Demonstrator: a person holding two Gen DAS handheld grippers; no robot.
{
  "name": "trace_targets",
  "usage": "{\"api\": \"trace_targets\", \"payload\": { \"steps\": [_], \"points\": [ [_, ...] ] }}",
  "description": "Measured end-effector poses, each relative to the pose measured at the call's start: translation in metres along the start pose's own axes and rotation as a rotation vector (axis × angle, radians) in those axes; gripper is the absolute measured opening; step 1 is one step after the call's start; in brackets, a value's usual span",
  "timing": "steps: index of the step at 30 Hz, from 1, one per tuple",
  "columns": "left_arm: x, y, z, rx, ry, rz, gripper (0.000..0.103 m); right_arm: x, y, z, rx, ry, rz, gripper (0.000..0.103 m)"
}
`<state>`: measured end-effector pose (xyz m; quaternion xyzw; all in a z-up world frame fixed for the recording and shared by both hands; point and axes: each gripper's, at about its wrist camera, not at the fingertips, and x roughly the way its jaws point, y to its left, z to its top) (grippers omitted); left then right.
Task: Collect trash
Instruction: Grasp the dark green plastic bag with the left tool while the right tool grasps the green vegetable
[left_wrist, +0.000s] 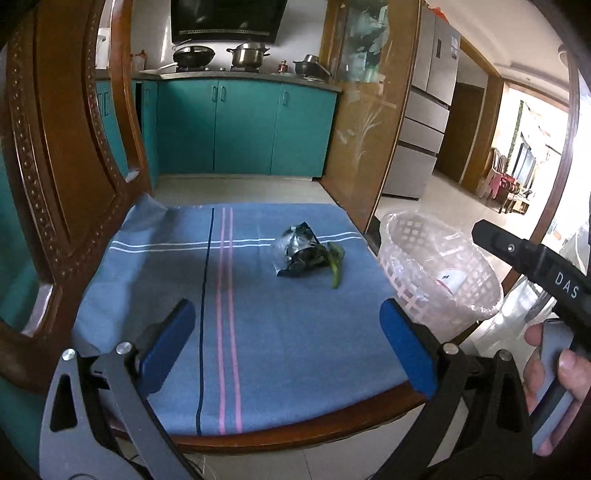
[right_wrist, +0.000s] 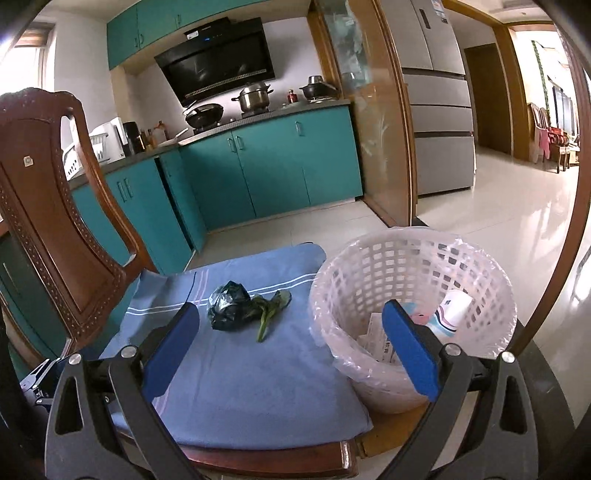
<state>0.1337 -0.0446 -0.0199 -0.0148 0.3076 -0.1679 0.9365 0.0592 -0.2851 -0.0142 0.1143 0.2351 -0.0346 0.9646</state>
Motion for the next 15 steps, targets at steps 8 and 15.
{"api": "trace_targets", "payload": {
  "steps": [8,15],
  "points": [
    [0.020,-0.004,0.004,0.054,0.022,0.024,0.099,0.007,0.003,0.000,0.006,-0.003,0.008,0.097],
    [0.090,-0.013,0.039,0.136,0.056,0.017,0.099,0.015,-0.006,0.001,0.034,0.024,0.019,0.097]
  ]
}}
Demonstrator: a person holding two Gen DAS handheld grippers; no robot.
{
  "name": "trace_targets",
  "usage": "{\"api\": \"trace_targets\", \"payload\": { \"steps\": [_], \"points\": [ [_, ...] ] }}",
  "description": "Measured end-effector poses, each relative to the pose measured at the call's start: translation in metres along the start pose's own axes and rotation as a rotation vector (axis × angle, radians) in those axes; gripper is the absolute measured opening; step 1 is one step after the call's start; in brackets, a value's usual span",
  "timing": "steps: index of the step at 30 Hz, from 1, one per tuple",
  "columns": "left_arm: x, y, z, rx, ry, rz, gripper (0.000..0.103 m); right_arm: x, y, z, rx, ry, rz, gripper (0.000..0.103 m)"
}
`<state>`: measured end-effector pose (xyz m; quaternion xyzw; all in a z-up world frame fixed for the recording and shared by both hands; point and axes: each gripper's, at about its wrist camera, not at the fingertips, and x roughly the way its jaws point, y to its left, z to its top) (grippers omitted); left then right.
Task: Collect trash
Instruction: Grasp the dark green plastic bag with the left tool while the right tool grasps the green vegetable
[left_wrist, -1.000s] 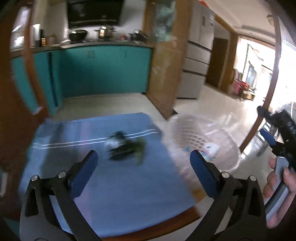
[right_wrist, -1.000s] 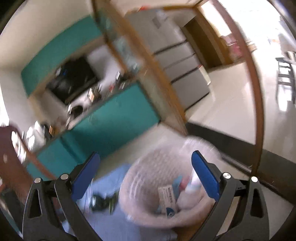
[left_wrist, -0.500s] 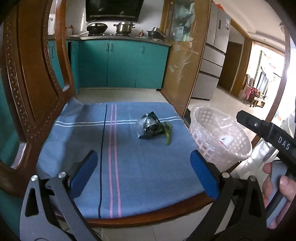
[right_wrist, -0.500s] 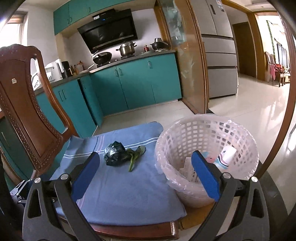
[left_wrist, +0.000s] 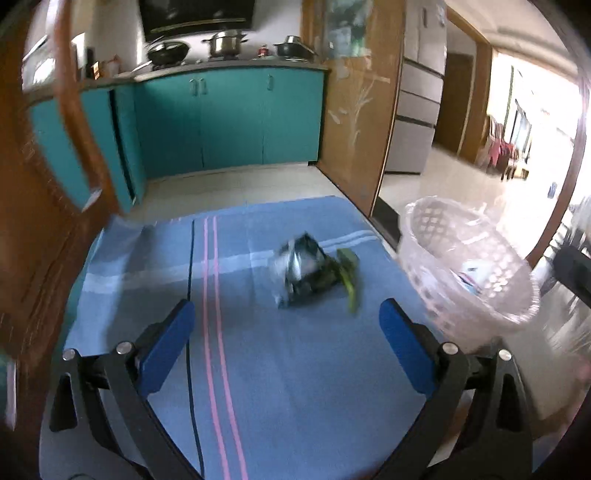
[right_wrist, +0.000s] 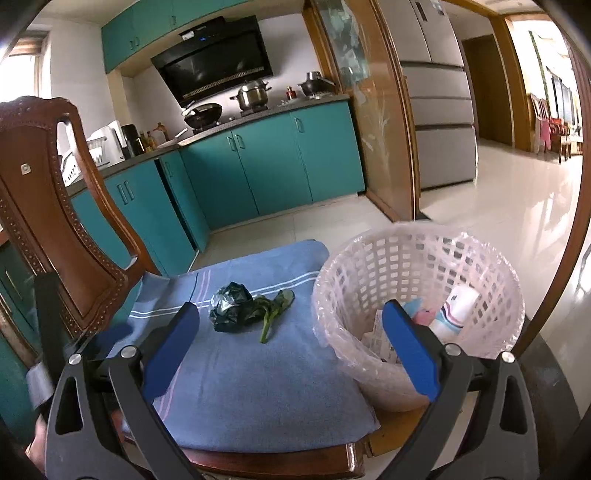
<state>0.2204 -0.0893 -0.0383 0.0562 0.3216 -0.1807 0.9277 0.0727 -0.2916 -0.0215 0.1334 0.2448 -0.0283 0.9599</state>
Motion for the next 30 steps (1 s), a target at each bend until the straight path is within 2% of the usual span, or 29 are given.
{"api": "trace_targets", "payload": {
  "steps": [4,5,7,8,9,11,14,16,18,20,23,26,28,29,30],
  "points": [
    [0.051,-0.003,0.024,0.027,0.064,-0.031,0.093,0.012,-0.003,-0.003,-0.007,0.033,-0.004,0.097],
    [0.069,-0.002,0.029,0.034,0.102,-0.037,0.087,0.015,-0.003,-0.004,-0.002,0.046,-0.002,0.097],
    [0.095,0.002,0.031,0.026,0.171,-0.032,0.070,0.023,0.002,-0.006,-0.023,0.069,0.009,0.097],
    [0.108,0.009,0.028,-0.008,0.208,-0.035,0.055,0.025,0.005,-0.007,-0.038,0.075,0.013,0.097],
    [0.117,0.017,0.025,-0.047,0.229,-0.041,0.054,0.028,0.011,-0.008,-0.064,0.082,0.023,0.095],
    [0.113,0.029,0.021,-0.093,0.200,-0.077,0.050,0.034,0.016,-0.010,-0.088,0.090,0.032,0.092],
    [0.089,0.045,0.019,-0.134,0.149,-0.063,0.046,0.051,0.025,-0.010,-0.115,0.133,0.044,0.083],
    [0.052,0.065,0.021,-0.217,0.068,-0.073,0.045,0.068,0.034,-0.009,-0.149,0.159,0.042,0.074],
    [0.007,0.082,0.027,-0.278,-0.025,-0.064,0.045,0.089,0.041,-0.009,-0.158,0.205,0.054,0.071],
    [-0.046,0.088,0.030,-0.286,-0.143,-0.045,0.045,0.119,0.047,-0.009,-0.150,0.274,0.064,0.067],
    [-0.106,0.090,0.014,-0.311,-0.274,0.002,0.046,0.157,0.056,-0.009,-0.163,0.342,0.023,0.064],
    [-0.135,0.085,-0.012,-0.334,-0.339,0.046,0.046,0.192,0.063,-0.009,-0.179,0.392,-0.045,0.062],
    [-0.141,0.082,-0.021,-0.347,-0.344,0.040,0.046,0.212,0.065,-0.010,-0.168,0.428,-0.084,0.059],
    [-0.142,0.081,-0.024,-0.351,-0.341,0.034,0.046,0.219,0.065,-0.011,-0.169,0.443,-0.093,0.056],
    [-0.142,0.079,-0.026,-0.348,-0.336,0.030,0.046,0.227,0.065,-0.013,-0.174,0.462,-0.106,0.049]
  ]
}}
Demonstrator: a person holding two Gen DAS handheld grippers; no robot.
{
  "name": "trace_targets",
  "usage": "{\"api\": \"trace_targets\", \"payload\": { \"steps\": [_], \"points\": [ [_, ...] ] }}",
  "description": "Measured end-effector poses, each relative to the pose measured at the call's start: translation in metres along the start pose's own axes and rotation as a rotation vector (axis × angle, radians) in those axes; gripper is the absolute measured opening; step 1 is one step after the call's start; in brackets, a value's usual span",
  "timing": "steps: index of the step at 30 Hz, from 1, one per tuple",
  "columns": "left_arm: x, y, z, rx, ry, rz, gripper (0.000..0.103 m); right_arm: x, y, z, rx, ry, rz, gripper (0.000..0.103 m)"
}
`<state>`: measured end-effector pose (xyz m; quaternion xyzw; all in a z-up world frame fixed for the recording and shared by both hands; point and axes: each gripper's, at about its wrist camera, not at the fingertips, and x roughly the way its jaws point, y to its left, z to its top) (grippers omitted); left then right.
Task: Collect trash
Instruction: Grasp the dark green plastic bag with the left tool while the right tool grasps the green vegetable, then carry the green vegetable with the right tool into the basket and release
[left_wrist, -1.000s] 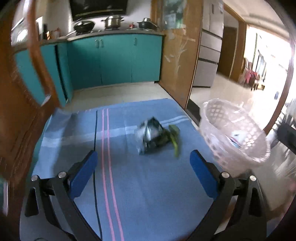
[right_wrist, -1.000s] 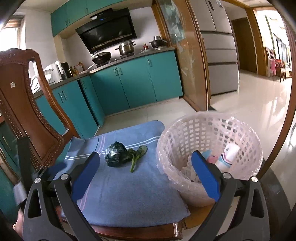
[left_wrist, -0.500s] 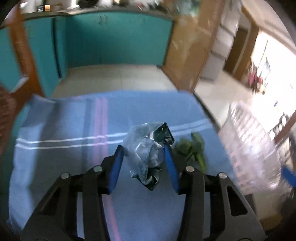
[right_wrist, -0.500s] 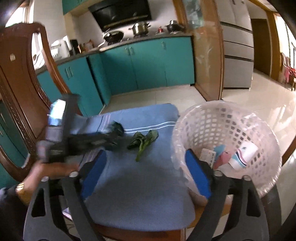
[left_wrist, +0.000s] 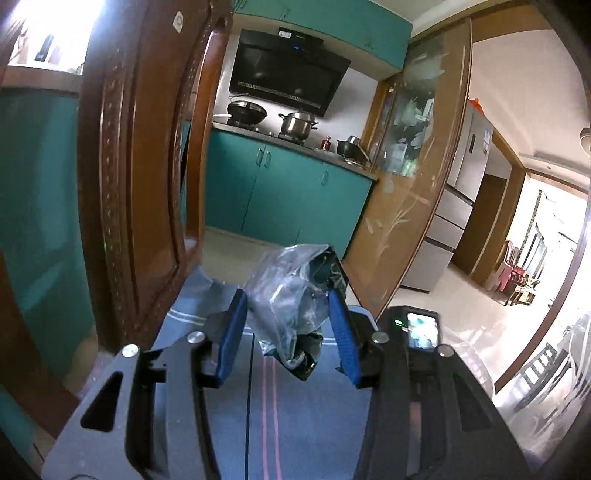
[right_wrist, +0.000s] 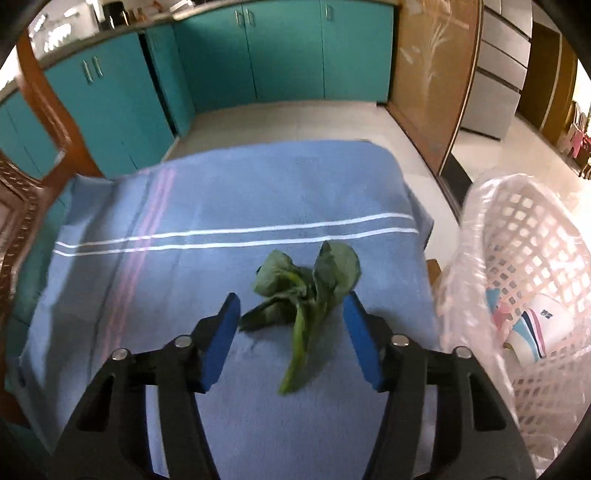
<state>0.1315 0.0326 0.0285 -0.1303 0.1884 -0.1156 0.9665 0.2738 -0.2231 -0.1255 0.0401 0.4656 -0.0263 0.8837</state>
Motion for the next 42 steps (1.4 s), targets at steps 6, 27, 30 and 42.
{"api": "trace_targets", "payload": {
  "steps": [6,27,30,42],
  "points": [
    [0.003,0.003,0.006,0.006,0.022,-0.015,0.047,-0.003,-0.011,-0.001,0.039,-0.063,0.059,0.017],
    [0.026,-0.020,-0.009,0.099,0.157,-0.023,0.048,-0.178,0.002,-0.080,-0.111,-0.366,0.211,0.016],
    [0.028,-0.021,-0.011,0.109,0.162,-0.011,0.048,-0.183,0.000,-0.084,-0.102,-0.369,0.211,0.016],
    [0.034,-0.024,-0.015,0.124,0.182,-0.002,0.048,-0.187,-0.009,-0.081,-0.080,-0.384,0.211,0.016]
  ]
}}
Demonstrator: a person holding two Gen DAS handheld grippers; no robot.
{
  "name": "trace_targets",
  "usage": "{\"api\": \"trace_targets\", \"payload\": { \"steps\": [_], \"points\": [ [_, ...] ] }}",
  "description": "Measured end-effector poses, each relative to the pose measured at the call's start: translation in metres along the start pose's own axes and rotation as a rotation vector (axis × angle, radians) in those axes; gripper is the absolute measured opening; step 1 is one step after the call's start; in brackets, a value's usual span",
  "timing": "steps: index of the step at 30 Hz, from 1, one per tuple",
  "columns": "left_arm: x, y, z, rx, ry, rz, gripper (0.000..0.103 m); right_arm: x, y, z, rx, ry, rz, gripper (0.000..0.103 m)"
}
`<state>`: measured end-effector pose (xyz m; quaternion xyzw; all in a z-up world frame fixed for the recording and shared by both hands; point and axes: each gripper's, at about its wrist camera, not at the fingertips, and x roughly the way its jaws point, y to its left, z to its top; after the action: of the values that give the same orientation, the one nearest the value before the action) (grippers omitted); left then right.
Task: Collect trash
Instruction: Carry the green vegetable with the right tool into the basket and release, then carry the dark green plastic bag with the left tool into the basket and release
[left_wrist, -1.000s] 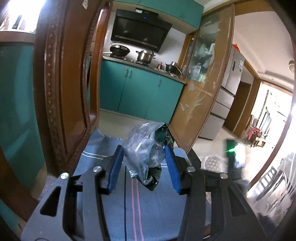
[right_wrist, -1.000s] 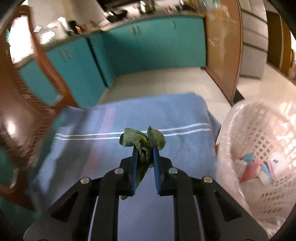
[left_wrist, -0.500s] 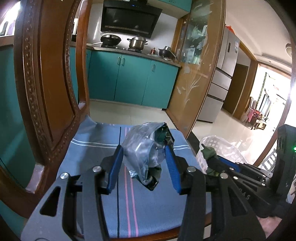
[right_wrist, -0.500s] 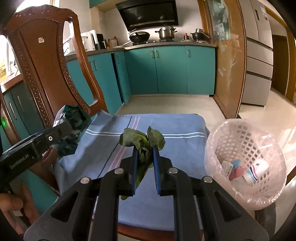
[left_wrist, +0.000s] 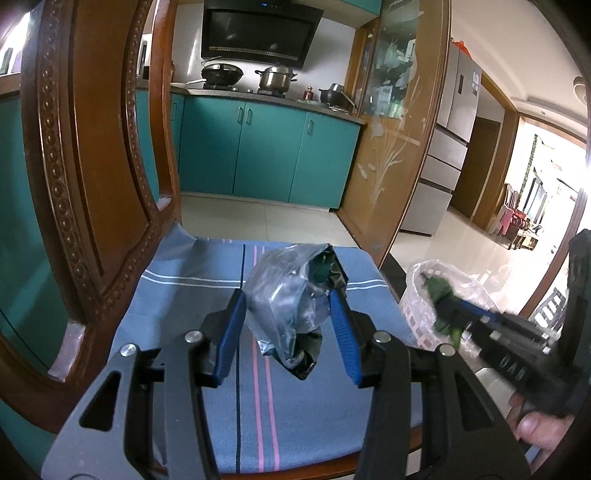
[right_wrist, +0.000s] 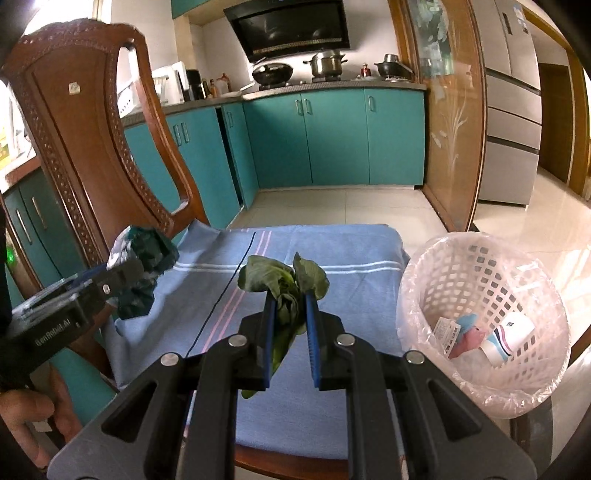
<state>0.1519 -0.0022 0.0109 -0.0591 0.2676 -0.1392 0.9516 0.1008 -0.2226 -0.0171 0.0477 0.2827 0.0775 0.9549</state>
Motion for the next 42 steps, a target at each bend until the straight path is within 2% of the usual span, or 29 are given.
{"api": "trace_targets", "payload": {
  "steps": [2,5,9,11,12,13,15,17,18,19,21,26,28,29,30,32,35,39,42],
  "points": [
    [0.000,-0.002,0.000,0.004,-0.001,-0.006,0.048,-0.011,-0.012,0.007,0.024,-0.060,-0.027,0.016],
    [0.002,-0.006,-0.002,0.016,0.002,-0.016,0.048,-0.028,-0.052,0.021,0.116,-0.155,-0.105,0.016],
    [0.009,-0.016,-0.005,0.029,0.022,-0.027,0.048,-0.025,-0.110,0.025,0.207,-0.182,-0.211,0.018],
    [0.014,-0.024,-0.007,0.042,0.035,-0.036,0.048,-0.004,-0.139,0.020,0.256,-0.103,-0.214,0.031],
    [0.017,-0.029,-0.008,0.049,0.041,-0.042,0.048,0.006,-0.152,0.016,0.296,-0.060,-0.219,0.049],
    [0.019,-0.034,-0.008,0.054,0.046,-0.049,0.048,0.009,-0.160,0.013,0.328,-0.037,-0.221,0.059],
    [0.024,-0.045,-0.011,0.062,0.059,-0.068,0.048,0.003,-0.174,0.008,0.408,-0.036,-0.196,0.063],
    [0.028,-0.056,-0.010,0.066,0.070,-0.089,0.048,-0.022,-0.181,0.007,0.471,-0.126,-0.177,0.081],
    [0.032,-0.067,-0.009,0.074,0.077,-0.103,0.048,-0.035,-0.182,0.007,0.494,-0.185,-0.189,0.091],
    [0.034,-0.075,-0.007,0.080,0.081,-0.114,0.048,-0.053,-0.183,0.005,0.517,-0.270,-0.222,0.097],
    [0.044,-0.102,-0.001,0.114,0.091,-0.152,0.049,-0.077,-0.182,0.004,0.524,-0.375,-0.267,0.098],
    [0.076,-0.186,0.022,0.199,0.107,-0.272,0.051,-0.106,-0.189,-0.003,0.562,-0.505,-0.338,0.098],
    [0.098,-0.218,0.029,0.204,0.128,-0.342,0.068,-0.111,-0.192,-0.005,0.581,-0.528,-0.350,0.098],
    [0.108,-0.227,0.029,0.209,0.149,-0.347,0.092,-0.111,-0.197,-0.007,0.588,-0.529,-0.351,0.098],
    [0.119,-0.234,0.027,0.211,0.168,-0.313,0.097,-0.110,-0.201,-0.007,0.593,-0.525,-0.348,0.098],
    [0.127,-0.233,0.020,0.204,0.190,-0.271,0.097,-0.105,-0.205,-0.006,0.591,-0.491,-0.333,0.098],
    [0.113,-0.209,0.010,0.180,0.181,-0.242,0.099,-0.093,-0.202,-0.002,0.559,-0.420,-0.318,0.098],
    [0.064,-0.149,-0.003,0.132,0.093,-0.143,0.100,-0.072,-0.175,0.005,0.477,-0.292,-0.275,0.098],
    [0.025,-0.101,-0.012,0.084,0.018,-0.053,0.100,-0.052,-0.136,0.009,0.355,-0.197,-0.242,0.098]
  ]
}}
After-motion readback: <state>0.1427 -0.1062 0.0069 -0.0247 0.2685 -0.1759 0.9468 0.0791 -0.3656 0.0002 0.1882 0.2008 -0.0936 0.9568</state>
